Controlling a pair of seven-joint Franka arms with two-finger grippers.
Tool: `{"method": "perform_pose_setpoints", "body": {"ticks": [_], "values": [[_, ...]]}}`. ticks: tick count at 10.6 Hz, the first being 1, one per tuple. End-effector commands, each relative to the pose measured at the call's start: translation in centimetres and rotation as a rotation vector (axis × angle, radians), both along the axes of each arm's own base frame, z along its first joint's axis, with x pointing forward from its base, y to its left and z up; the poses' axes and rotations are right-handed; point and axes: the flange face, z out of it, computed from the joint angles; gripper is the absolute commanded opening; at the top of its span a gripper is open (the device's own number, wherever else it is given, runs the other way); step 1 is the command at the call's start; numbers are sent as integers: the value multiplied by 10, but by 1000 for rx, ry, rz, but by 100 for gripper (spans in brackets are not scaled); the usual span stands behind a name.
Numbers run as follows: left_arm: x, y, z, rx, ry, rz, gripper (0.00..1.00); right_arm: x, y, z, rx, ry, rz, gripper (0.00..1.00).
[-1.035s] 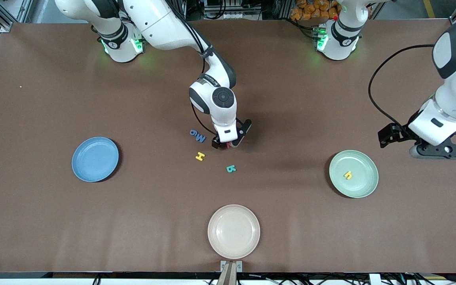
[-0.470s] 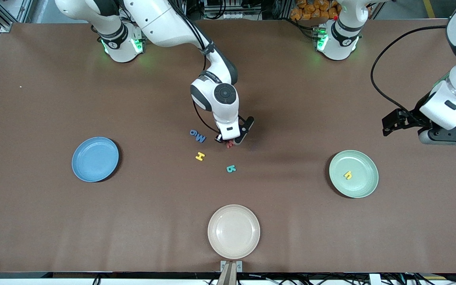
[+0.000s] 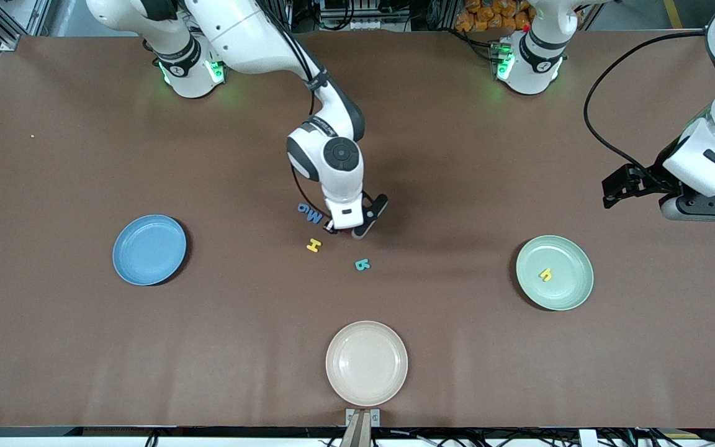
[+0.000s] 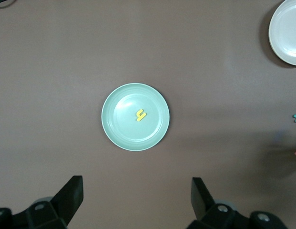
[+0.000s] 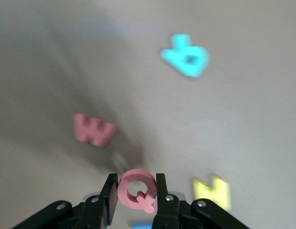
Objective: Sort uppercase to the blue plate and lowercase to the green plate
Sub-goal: 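Carry the pink Q to the blue plate with the right gripper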
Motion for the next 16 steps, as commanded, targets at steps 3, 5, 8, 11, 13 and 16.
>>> {"method": "perform_pose_setpoints", "body": {"ticks": [3,5,8,11,13,16], "values": [[-9,-1,13,-18,7,-7,100,72,-120,56,-66,33,-214,0],[-9,-2,12,-20,8,-6,100,98,-183,69,-76,66,-318,0],[-9,-23,5,-24,21,-37,100,127,-305,81,-90,164,-362,0],[-11,-75,-20,-28,66,-45,100,136,-413,73,-79,246,-333,0],[-16,-130,-48,-27,115,-39,100,128,-465,52,-73,339,-378,0],[-25,-212,-102,-45,162,-161,100,121,-486,40,-45,382,-429,100]]}}
